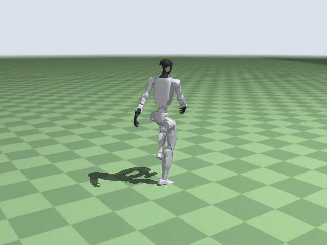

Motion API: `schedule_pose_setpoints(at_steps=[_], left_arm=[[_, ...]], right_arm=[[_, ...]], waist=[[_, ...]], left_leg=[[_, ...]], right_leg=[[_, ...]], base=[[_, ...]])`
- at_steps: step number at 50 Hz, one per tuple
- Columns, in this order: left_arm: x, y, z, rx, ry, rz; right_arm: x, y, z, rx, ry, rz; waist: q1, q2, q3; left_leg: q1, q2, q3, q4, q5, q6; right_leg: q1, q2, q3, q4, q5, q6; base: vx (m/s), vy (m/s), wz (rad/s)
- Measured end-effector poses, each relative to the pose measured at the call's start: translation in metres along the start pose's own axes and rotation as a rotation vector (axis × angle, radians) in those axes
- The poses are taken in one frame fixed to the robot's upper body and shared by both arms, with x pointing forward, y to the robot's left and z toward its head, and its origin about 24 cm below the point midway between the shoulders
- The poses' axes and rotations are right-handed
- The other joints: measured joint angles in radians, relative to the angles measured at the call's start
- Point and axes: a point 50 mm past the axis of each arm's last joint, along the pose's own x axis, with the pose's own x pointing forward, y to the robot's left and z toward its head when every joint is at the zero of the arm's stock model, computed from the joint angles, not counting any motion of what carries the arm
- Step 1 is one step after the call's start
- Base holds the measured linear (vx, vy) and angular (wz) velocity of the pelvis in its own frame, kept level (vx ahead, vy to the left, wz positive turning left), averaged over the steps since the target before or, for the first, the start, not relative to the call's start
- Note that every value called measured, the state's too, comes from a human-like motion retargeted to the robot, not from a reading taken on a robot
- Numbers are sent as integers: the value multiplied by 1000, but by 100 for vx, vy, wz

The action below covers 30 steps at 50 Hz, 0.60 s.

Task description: In place motions

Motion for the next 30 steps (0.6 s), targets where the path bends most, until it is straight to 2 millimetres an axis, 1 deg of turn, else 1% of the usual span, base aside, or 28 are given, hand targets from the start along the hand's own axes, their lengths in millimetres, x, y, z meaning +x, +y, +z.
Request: schedule_pose_setpoints(at_steps=[2, 3, 4, 5, 7, 8, 10, 11, 12, 13, 14, 15, 16, 17, 18, 20, 22, 23, 25, 27, 28, 30], left_arm=[[-2, -11, 14, -43, -38, -27], [-3, -18, 23, -42, -63, -43], [-5, -26, 33, -27, -89, -60], [-7, -33, 44, -5, -117, -77], [-14, -48, 66, 68, -179, -103], [-18, -56, 78, 111, -214, -112], [-31, -77, 107, 205, -302, -128], [-40, -88, 124, 258, -350, -135], [-50, -101, 140, 311, -399, -145], [-63, -117, 157, 364, -447, -163], [-81, -139, 176, 416, -512, -199], [-105, -164, 196, 468, -586, -243], [-134, -191, 216, 524, -699, -303], [-165, -216, 232, 584, -810, -362], [-198, -239, 244, 651, -921, -422], [-264, -269, 263, 797, -1113, -515], [-309, -286, 269, 870, -1286, -517], [-324, -290, 270, 869, -1363, -498], [-345, -298, 268, 852, -1511, -478], [-362, -304, 263, 836, -1627, -504], [-368, -305, 262, 826, -1661, -520], [-364, -308, 259, 836, -1663, -543]], right_arm=[[0, 5, -5, -16, 18, 9], [-2, 9, -13, -11, 42, 9], [-5, 15, -26, 3, 78, 15], [-9, 22, -41, 22, 122, 23], [-26, 42, -86, 77, 265, 66], [-39, 55, -112, 107, 356, 91], [-78, 82, -166, 169, 566, 137], [-103, 95, -192, 209, 688, 146], [-131, 108, -216, 251, 815, 152], [-163, 121, -237, 300, 952, 149], [-191, 130, -252, 357, 1084, 139], [-217, 140, -261, 417, 1212, 127], [-238, 144, -268, 491, 1301, 89], [-259, 150, -273, 568, 1383, 50], [-283, 157, -278, 650, 1454, 6], [-329, 171, -283, 811, 1583, -49], [-361, 188, -283, 884, 1685, -92], [-377, 194, -283, 883, 1732, -132], [-405, 207, -280, 894, 1798, -216], [-416, 222, -276, 956, 1815, -253], [-419, 226, -274, 984, 1816, -256], [-421, 231, -272, 1039, 1819, -257]], waist=[[-40, 30, -1], [-63, 43, -8], [-85, 52, -23], [-107, 59, -42], [-163, 67, -103], [-194, 73, -134], [-251, 101, -174], [-280, 116, -182], [-313, 134, -189], [-356, 155, -194], [-370, 173, -194], [-370, 188, -192], [-389, 181, -136], [-418, 181, -87], [-466, 194, -50], [-523, 228, -9], [-609, 264, 21], [-639, 275, 20], [-644, 296, -16], [-623, 290, -33], [-621, 278, -33], [-595, 252, -41]], left_leg=[[109, -27, -25, -84, 15, -1], [177, -47, -34, -145, 25, -8], [252, -69, -32, -220, 34, -16], [330, -92, -25, -302, 42, -24], [488, -170, -16, -522, 61, -42], [569, -223, -29, -659, 76, -57], [752, -310, -60, -1000, 75, -127], [850, -316, 5, -1157, -32, -117], [929, -320, 55, -1296, -108, -103], [970, -318, 74, -1397, -123, -80], [960, -313, 42, -1454, -110, -74], [925, -308, -15, -1488, -84, -78], [913, -295, -35, -1480, -75, -87], [907, -291, -62, -1480, -67, -86], [914, -306, -105, -1497, -59, -64], [894, -307, -143, -1493, -53, -37], [874, -284, -192, -1477, -52, -22], [863, -273, -203, -1473, -46, -20], [835, -262, -203, -1470, -37, -16], [842, -270, -195, -1480, -34, -11], [854, -277, -190, -1485, -32, -10], [883, -289, -163, -1497, -31, -18]], right_leg=[[26, 23, -33, -21, 3, 10], [38, 33, -50, -34, 2, 15], [44, 38, -65, -41, -1, 23], [47, 42, -79, -47, -7, 32], [41, 46, -117, -48, -26, 47], [38, 50, -141, -43, -39, 54], [31, 75, -192, -14, -64, 65], [25, 90, -224, 17, -63, 67], [15, 102, -262, 58, -41, 72], [-2, 107, -313, 116, 24, 83], [-84, 73, -323, 261, 131, 113], [-199, 18, -311, 451, 258, 152], [-302, -81, -306, 661, 320, 123], [-404, -154, -283, 852, 343, 103], [-504, -174, -224, 1004, 288, 99], [-681, -275, -175, 1276, 204, 79], [-806, -290, -153, 1411, 157, 100], [-870, -254, -127, 1444, 144, 117], [-967, -225, -99, 1479, 120, 137], [-969, -247, -100, 1468, 108, 111], [-944, -258, -101, 1448, 105, 98], [-864, -252, -93, 1374, 106, 95]], base=[[-1, -3, 60], [7, -1, 73], [14, -1, 73], [25, -4, 78], [37, -10, 97], [40, -17, 113], [36, -23, 118], [29, -26, 136], [27, -27, 169], [11, -25, 144], [-15, -21, 86], [-42, -9, 44], [-48, 0, 67], [-42, 8, 144], [-32, 9, 154], [-16, 11, 114], [-3, 4, 89], [11, -4, 44], [17, -6, -6], [5, -2, -8], [4, -4, -20], [11, -3, -50]])
